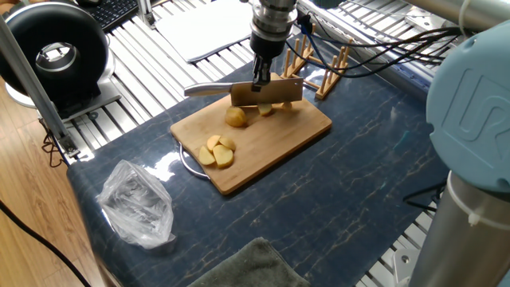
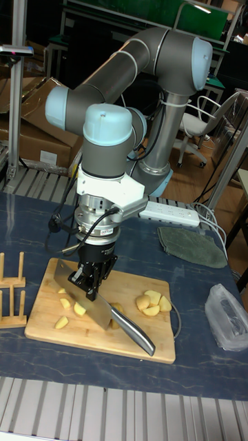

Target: Chop the potatoes

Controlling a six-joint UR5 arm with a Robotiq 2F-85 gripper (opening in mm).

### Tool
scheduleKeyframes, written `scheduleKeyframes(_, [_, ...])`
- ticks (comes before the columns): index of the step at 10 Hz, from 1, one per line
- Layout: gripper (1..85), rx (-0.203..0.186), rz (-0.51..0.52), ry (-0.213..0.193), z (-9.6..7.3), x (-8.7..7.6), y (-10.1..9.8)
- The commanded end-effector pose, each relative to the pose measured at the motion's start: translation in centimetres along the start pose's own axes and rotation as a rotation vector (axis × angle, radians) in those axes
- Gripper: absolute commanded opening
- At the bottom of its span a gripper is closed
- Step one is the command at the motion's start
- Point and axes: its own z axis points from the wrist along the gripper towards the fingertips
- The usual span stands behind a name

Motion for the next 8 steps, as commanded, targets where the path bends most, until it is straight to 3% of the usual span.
scheduleKeyframes(1, [1.0, 0.013, -0.027, -0.048, 0.4, -0.9, -0.5])
scheduleKeyframes(4, [1.0, -0.012, -0.070, -0.090, -0.7, 0.6, -1.3])
scheduleKeyframes(7, [1.0, 0.015, -0.044, -0.145, 0.9, -0.9, -1.6])
scheduleKeyframes(8, [1.0, 0.006, -0.041, -0.124, 0.4, -0.5, -1.6])
